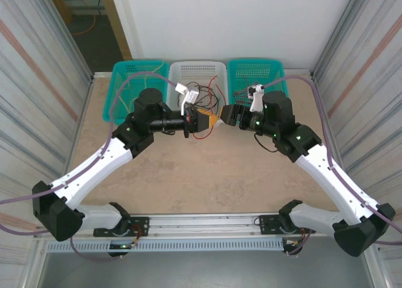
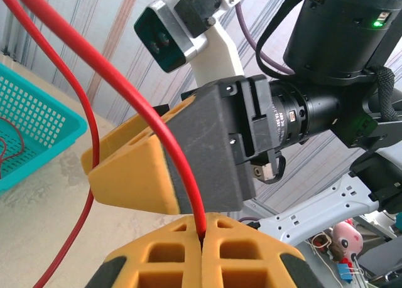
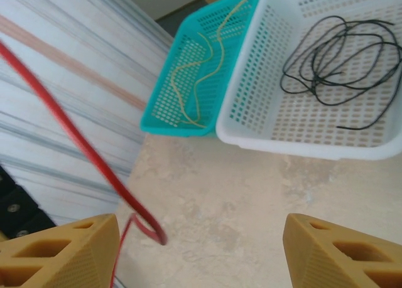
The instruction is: Untangle the cables
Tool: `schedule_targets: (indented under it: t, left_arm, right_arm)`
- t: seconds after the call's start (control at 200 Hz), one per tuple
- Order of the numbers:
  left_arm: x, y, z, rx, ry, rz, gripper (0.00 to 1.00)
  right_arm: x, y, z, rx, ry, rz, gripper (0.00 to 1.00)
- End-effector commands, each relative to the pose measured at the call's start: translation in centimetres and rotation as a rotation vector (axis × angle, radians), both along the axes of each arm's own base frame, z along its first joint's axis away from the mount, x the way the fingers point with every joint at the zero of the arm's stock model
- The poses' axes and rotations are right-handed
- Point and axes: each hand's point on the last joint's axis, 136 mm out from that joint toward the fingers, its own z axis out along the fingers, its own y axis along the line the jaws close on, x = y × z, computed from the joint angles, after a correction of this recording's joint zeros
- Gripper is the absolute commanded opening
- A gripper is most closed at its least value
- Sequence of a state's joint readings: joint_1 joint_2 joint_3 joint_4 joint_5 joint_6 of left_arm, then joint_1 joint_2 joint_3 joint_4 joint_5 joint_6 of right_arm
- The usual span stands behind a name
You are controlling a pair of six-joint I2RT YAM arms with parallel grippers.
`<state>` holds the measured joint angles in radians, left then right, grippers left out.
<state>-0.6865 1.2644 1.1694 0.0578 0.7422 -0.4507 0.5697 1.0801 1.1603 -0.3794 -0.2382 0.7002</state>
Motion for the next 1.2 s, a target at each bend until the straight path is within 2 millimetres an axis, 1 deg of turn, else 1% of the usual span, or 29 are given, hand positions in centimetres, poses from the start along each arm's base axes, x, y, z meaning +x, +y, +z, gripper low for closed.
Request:
schedule_targets:
  t: [0.0, 0.045, 0.115, 0.205, 0.261, 0.301, 0.356, 0.426, 0.526, 0.717, 0.887, 0.957, 0.992, 1.012, 1.112, 1.198]
  left_arm:
    - [-0.5, 0.1, 1.9, -0.043, -0.029, -0.032, 0.00]
    - [-0.6, 0.1, 1.9, -0.050, -0.028, -0.037, 0.00]
    - [-0.8, 0.0, 2.1, -0.065, -0.023, -0.053, 0.00]
    - [-0.9, -0.2, 2.4, -0.081, -0.014, -0.069, 0.00]
    - [-0.9, -0.4, 2.6, -0.084, -0.012, -0.079, 0.00]
    - [-0.9, -0.5, 2.7, -0.086, -0.011, -0.088, 0.00]
    - [-1.0, -0.5, 2.9, -0.088, -0.012, -0.093, 0.00]
    - [-1.1, -0.4, 3.2, -0.094, -0.024, -0.093, 0.00]
    - [-0.8, -0.1, 3.5, -0.100, -0.031, -0.077, 0.00]
    - [-0.1, 0.7, 5.1, -0.146, -0.060, -0.038, 0.00]
    - [0.4, 2.5, 7.3, -0.204, -0.119, 0.052, 0.00]
    - [0.6, 3.3, 7.9, -0.217, -0.137, 0.095, 0.00]
    - [0.7, 3.7, 8.0, -0.223, -0.142, 0.119, 0.00]
    - [0.8, 3.9, 8.1, -0.225, -0.147, 0.133, 0.00]
    - [1.2, 4.8, 7.7, -0.218, -0.147, 0.189, 0.00]
    - [1.7, 5.2, 6.3, -0.181, -0.124, 0.225, 0.00]
  right_arm:
    - [-0.9, 0.6, 2.9, 0.091, -0.068, 0.044, 0.70]
    - [-0.9, 0.6, 3.1, 0.098, -0.076, 0.051, 0.71]
    - [-0.7, 0.7, 2.8, 0.097, -0.069, 0.044, 0.71]
    - [-0.2, 0.7, 2.2, 0.089, -0.053, 0.027, 0.65]
    - [0.2, 0.7, 2.0, 0.089, -0.045, 0.019, 0.60]
    - [0.6, 0.7, 1.8, 0.086, -0.040, 0.010, 0.53]
    - [1.1, 0.4, 1.3, 0.078, -0.028, -0.016, 0.37]
    - [1.9, -0.2, 0.6, 0.082, 0.004, -0.046, 0.18]
    - [2.6, -1.5, -0.8, 0.082, 0.051, -0.099, 0.00]
    - [2.8, -4.3, -4.0, 0.068, 0.136, -0.212, 0.00]
    - [2.4, -7.3, -7.2, 0.041, 0.220, -0.315, 0.00]
    - [2.1, -8.4, -8.0, 0.030, 0.235, -0.345, 0.00]
    - [2.1, -8.9, -8.8, 0.012, 0.252, -0.369, 0.00]
    - [1.7, -9.5, -8.3, 0.018, 0.236, -0.382, 0.00]
    - [1.1, -11.2, -8.3, 0.017, 0.233, -0.429, 0.00]
    - [0.7, -12.0, -7.1, 0.024, 0.198, -0.445, 0.00]
